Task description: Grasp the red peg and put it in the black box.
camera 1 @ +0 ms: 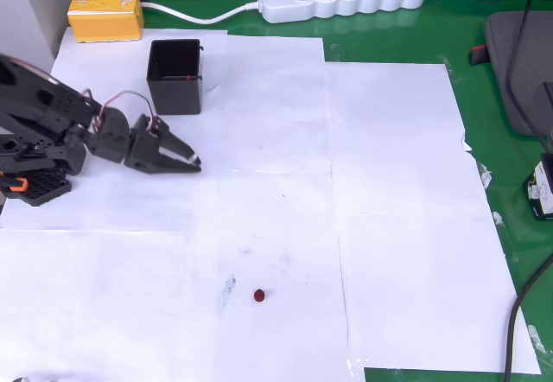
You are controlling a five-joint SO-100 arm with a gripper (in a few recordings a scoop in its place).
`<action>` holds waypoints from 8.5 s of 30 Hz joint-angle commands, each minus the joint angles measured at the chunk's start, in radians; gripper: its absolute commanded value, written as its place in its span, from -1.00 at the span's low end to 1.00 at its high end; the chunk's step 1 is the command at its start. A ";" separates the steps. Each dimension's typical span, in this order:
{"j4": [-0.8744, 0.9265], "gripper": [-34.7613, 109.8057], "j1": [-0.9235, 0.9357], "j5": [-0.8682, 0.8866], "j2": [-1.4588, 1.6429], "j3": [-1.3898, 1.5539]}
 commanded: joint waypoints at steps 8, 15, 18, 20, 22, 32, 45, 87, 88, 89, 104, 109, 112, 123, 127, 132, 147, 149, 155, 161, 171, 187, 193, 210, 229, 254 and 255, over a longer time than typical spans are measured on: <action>-0.397 -0.52 0.049 -0.043 0.482 0.041; -0.804 -0.52 0.025 -0.017 0.908 0.250; -0.937 -0.52 0.018 0.000 1.062 0.374; -0.943 -0.52 0.006 0.014 1.091 0.448; -0.917 -0.52 0.000 0.026 1.115 0.526; -0.851 -0.52 0.008 0.092 1.206 0.767; -0.698 -0.52 0.041 0.035 1.100 0.729; -0.535 -0.45 0.495 -0.044 0.968 0.617; -0.537 -0.43 0.492 -0.044 0.968 0.618; -0.534 -0.36 0.492 -0.046 0.968 0.621; -0.433 0.01 0.463 -0.040 1.012 0.799; -0.433 0.01 0.459 -0.061 1.017 0.810; -0.433 0.01 0.454 -0.063 1.026 0.831; -0.356 0.05 0.477 -0.037 1.092 0.999; -0.302 0.06 0.479 -0.017 1.097 1.039; -0.255 0.06 0.483 -0.014 1.098 1.075; -0.170 0.06 0.476 -0.008 1.164 1.238; -0.169 0.06 0.474 -0.006 1.169 1.246; -0.169 0.06 0.460 -0.002 1.186 1.273; -0.169 0.06 0.445 0.003 1.195 1.284; -0.158 0.06 0.426 0.017 1.181 1.270; -0.163 0.06 0.410 0.018 1.183 1.264; -0.161 0.06 0.399 0.020 1.183 1.262; -0.163 0.02 0.405 0.018 1.184 1.264; -0.167 -0.30 0.407 0.011 1.189 1.262; -0.167 -0.52 0.408 0.014 1.190 1.262; -0.167 -0.52 0.408 0.014 1.190 1.262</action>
